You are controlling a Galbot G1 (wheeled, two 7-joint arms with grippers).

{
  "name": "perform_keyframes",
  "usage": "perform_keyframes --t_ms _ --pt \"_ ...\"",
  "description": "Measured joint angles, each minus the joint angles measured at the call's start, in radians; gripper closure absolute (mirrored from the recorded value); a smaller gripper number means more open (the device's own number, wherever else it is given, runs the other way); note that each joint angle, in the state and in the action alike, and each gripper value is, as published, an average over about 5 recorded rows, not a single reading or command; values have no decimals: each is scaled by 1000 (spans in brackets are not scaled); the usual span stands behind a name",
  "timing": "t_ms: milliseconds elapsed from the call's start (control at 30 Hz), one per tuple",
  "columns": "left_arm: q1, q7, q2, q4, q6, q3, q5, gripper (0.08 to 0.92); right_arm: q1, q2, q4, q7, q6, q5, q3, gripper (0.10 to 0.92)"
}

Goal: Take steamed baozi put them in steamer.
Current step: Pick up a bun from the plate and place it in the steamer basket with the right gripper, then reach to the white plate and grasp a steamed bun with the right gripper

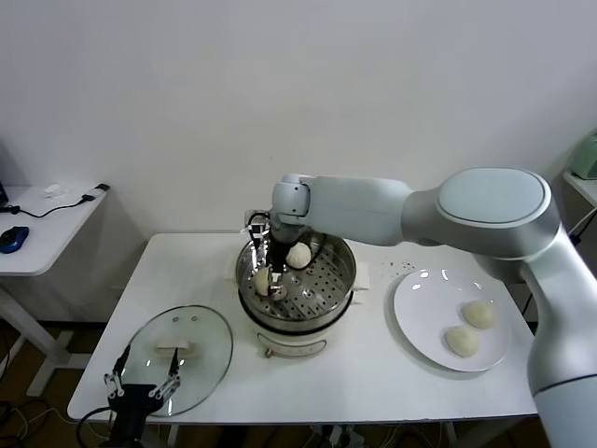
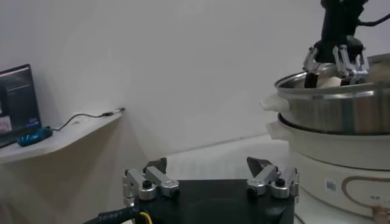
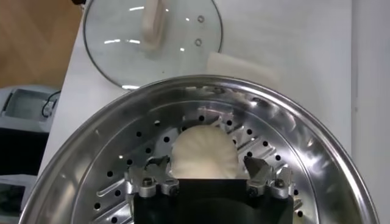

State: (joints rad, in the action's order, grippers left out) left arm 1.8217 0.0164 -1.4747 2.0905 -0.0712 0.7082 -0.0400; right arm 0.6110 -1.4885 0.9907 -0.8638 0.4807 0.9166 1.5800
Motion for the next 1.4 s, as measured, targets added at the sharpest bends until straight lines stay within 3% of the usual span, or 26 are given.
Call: perform_keyframes --t_ms 267,600,1067,1400 --pt "-1 0 1 7 4 0 -3 177 108 128 109 -44 -43 -10 18 203" --pt "7 0 -10 18 5 -6 -17 177 266 424 309 -129 -134 -107 86 203" --pt "25 -2 -23 36 4 3 -27 177 144 872 435 -203 -227 -479 8 203" --pt "28 -11 -37 38 14 4 -49 177 -197 1016 390 -217 -265 -715 -245 203"
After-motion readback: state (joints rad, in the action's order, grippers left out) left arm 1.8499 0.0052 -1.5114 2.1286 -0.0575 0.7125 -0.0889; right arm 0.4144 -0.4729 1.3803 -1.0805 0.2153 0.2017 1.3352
